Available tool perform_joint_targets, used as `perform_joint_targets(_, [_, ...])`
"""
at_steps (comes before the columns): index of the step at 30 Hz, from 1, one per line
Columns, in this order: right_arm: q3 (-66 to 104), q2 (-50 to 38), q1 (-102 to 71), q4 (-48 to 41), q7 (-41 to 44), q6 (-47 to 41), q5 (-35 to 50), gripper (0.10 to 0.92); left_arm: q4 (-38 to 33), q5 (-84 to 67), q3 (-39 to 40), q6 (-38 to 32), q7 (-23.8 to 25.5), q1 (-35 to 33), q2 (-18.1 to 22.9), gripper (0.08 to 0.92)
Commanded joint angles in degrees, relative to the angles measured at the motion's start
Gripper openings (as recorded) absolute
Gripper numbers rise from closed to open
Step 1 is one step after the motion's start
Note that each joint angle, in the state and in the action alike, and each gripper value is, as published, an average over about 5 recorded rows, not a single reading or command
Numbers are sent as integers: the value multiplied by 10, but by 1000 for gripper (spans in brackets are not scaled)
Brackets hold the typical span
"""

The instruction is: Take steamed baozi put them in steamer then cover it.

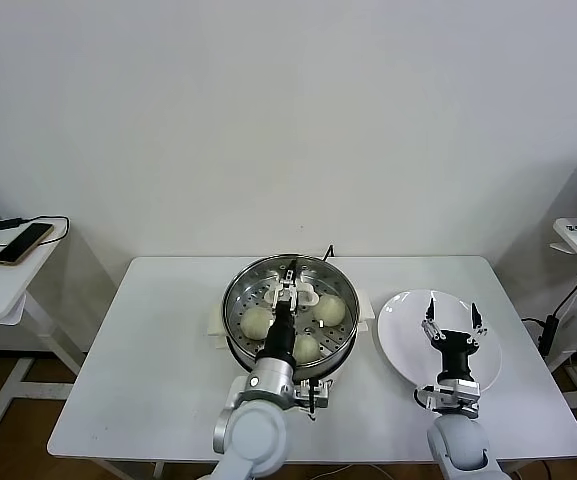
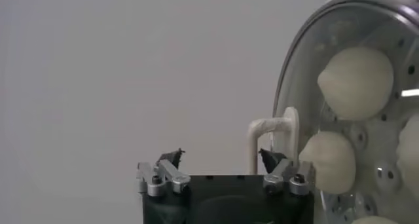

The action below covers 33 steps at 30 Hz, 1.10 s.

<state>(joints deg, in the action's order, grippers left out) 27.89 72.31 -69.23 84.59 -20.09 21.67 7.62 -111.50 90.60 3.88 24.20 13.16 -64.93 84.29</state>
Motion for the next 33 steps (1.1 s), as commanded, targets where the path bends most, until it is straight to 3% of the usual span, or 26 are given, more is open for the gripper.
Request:
perform_joint_targets(1, [1, 0, 0, 1, 0, 0, 0, 823, -90, -34, 2, 4, 13, -40, -45, 823])
perform_joint_targets(8, [0, -5, -4, 6, 18, -3, 14, 823, -170, -173, -46, 9, -10, -70, -82, 823])
perform_joint_targets(10, [-4, -13, -8, 13, 33, -12, 39, 823, -173, -280, -80, 3, -63, -66, -86, 823])
perform_joint_targets(14, [-13, -28, -22, 33, 58, -42, 95, 823, -126, -554, -159, -48, -224, -42, -85, 823])
perform_joint_targets(17, [-18, -35, -30, 45, 65, -67, 120, 823, -63, -689, -235, -129, -268, -32, -84, 823])
perform_joint_targets(23, [-21, -36, -47, 61, 88, -97, 153, 823, 47, -891, -304, -255, -229, -26, -111, 823])
perform_joint_targets(28, [-12, -33, -60, 67, 109, -99, 166, 823, 86, -936, -320, -296, -197, -36, -114, 823])
perform_joint_targets(33, [-4, -35, -69, 67, 117, -82, 166, 823, 83, -943, -321, -310, -185, -56, -109, 823])
